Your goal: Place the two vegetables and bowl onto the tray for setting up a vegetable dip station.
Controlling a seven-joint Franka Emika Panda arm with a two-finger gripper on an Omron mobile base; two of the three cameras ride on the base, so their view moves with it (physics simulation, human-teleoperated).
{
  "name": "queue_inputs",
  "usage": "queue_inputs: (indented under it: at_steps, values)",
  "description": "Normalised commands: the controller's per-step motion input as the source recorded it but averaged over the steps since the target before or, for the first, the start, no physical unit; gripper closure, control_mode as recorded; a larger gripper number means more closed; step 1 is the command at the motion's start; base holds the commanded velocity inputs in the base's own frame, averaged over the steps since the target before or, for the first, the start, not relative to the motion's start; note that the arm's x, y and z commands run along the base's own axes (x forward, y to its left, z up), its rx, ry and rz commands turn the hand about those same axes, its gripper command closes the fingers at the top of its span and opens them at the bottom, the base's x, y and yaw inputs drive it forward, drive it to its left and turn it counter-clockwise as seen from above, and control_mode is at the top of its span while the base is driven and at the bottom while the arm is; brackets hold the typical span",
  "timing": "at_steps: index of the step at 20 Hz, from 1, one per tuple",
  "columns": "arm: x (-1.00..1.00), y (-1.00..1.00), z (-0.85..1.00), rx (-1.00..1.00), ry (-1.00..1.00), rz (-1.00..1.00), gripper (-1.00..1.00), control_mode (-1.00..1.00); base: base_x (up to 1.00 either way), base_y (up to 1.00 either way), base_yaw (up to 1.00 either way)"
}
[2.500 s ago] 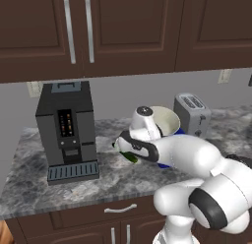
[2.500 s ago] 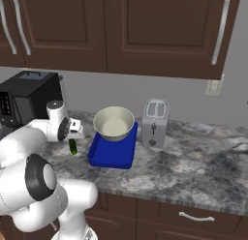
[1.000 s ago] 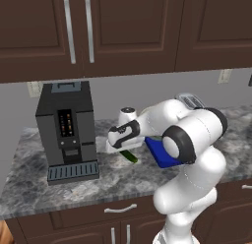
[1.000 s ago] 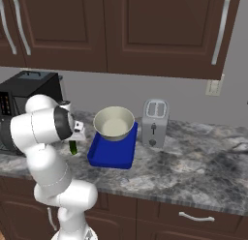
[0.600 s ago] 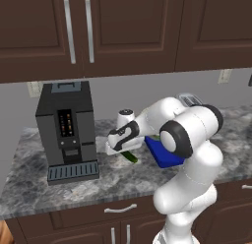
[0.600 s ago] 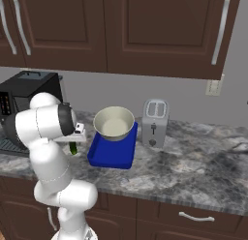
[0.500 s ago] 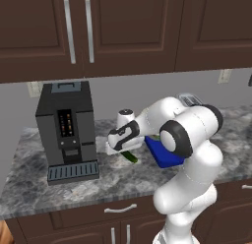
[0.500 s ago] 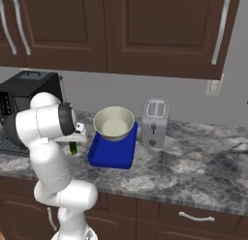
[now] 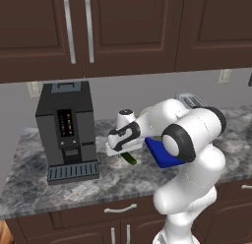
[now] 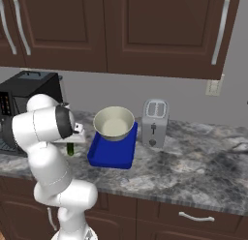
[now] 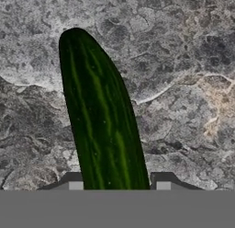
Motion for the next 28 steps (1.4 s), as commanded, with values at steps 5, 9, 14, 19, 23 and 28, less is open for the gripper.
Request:
queue_inputs:
  at_steps: [5, 9, 14, 19, 23, 28]
  values:
    - [-0.41, -0.05, 0.14, 0.0, -0.01, 0.01, 1.0, -1.0, 0.0, 0.0, 0.0]
    - [-0.31, -0.1, 0.23, 0.0, -0.01, 0.04, 1.0, -1.0, 0.0, 0.0, 0.0]
    - [-0.25, -0.21, 0.22, -0.01, 0.0, 0.11, 1.0, -1.0, 0.0, 0.0, 0.0]
    - [-0.3, -0.29, 0.18, -0.04, -0.02, 0.23, 1.0, -1.0, 0.0, 0.0, 0.0]
    - [-0.32, -0.31, 0.16, -0.05, -0.12, 0.31, 1.0, -1.0, 0.0, 0.0, 0.0]
    - [-0.27, -0.38, 0.13, -0.02, -0.15, 0.33, 1.0, -1.0, 0.0, 0.0, 0.0]
